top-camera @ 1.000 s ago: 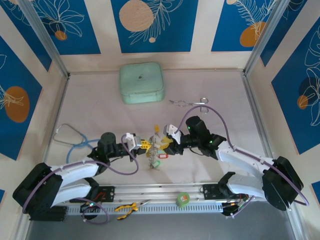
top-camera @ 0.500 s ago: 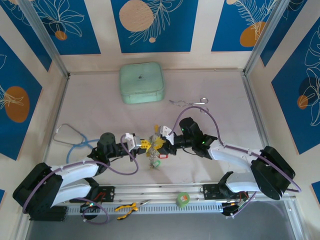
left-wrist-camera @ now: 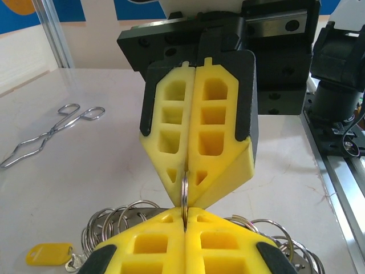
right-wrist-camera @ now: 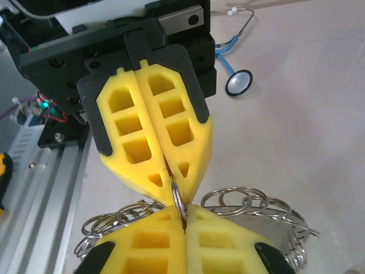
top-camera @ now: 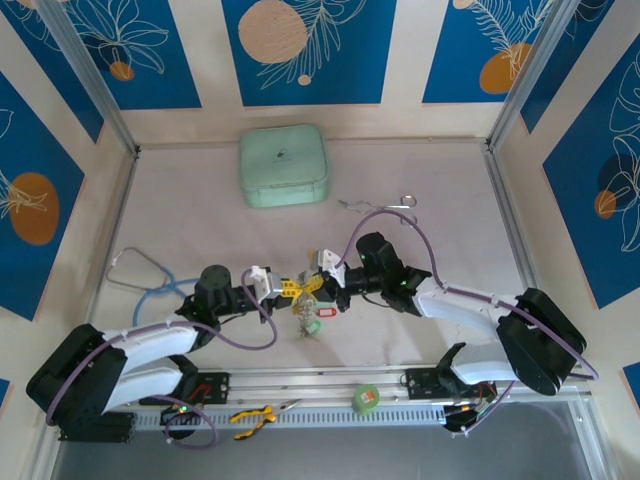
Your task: Put the keys on the keyring
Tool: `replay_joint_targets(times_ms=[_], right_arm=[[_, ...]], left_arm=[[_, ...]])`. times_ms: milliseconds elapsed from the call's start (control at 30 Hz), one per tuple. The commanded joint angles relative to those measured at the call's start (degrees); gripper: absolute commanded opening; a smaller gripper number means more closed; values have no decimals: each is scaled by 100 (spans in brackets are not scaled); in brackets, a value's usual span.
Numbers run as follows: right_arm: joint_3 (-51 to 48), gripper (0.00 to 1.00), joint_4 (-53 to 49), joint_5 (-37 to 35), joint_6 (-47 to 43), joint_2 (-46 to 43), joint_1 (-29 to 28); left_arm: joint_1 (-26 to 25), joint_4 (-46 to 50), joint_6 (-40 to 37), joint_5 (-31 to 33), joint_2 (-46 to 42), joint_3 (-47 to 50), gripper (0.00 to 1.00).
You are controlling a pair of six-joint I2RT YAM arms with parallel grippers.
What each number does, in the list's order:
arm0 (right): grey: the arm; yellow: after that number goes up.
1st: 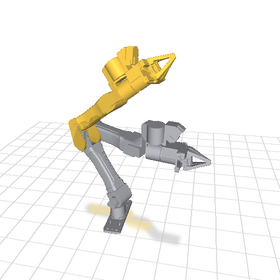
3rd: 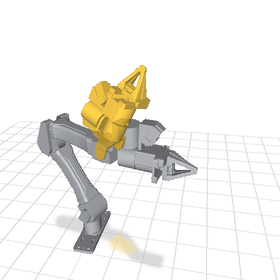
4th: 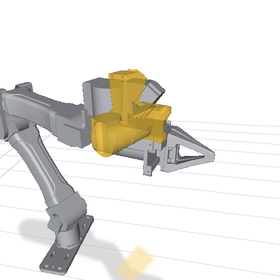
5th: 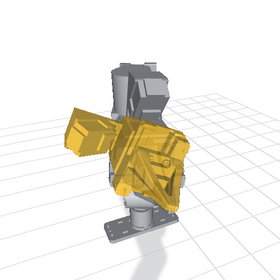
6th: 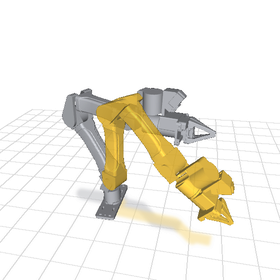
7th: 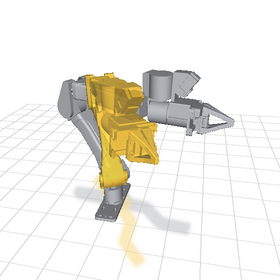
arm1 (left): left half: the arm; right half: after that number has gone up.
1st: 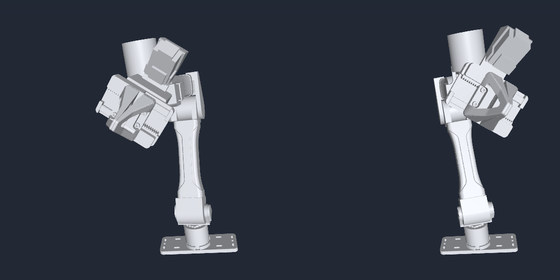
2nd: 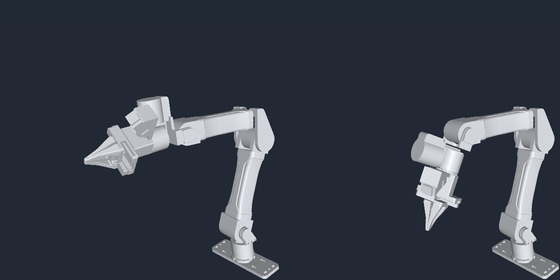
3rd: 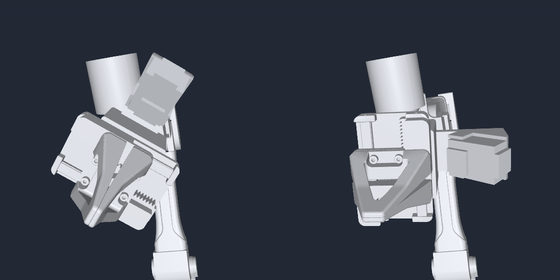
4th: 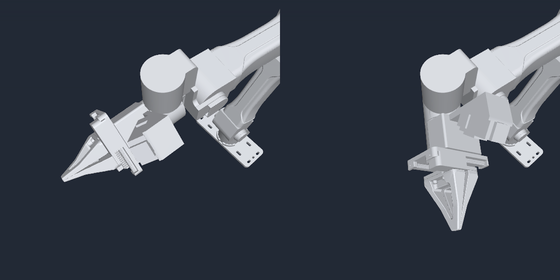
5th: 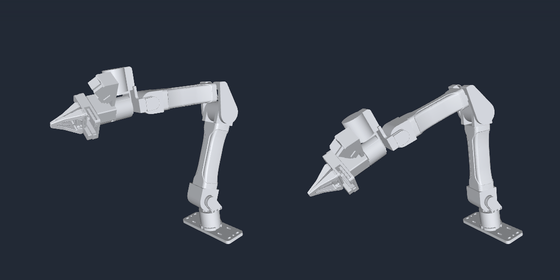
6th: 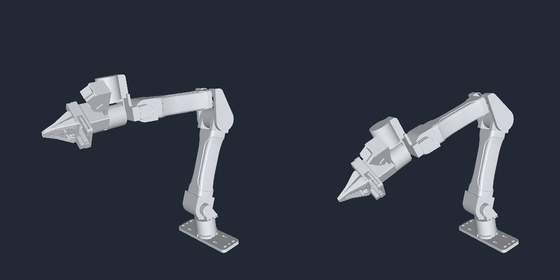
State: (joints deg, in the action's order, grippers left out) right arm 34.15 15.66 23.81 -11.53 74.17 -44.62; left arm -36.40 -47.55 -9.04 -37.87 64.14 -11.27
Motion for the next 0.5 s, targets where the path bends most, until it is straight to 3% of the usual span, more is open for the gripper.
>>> replay_joint_targets(times_ms=[0,67,133,300,467], right_arm=[[338,0,-359,114,-227,-1,-79],[541,0,-966,-164,-596,-88,-136],[835,0,-1737,-426,-1053,-139,-208],[1695,0,-3636,-1271,-2189,47,-478],[2355,0,-4555,-1722,-2708,333,-663]], left_arm=[[-31,-180,5,117,-56,-37,4],[-33,271,-129,224,-202,-143,21],[-27,787,-326,268,-393,-255,27],[-40,1745,-738,377,-846,-461,26],[-79,1956,-825,347,-854,-564,19]])
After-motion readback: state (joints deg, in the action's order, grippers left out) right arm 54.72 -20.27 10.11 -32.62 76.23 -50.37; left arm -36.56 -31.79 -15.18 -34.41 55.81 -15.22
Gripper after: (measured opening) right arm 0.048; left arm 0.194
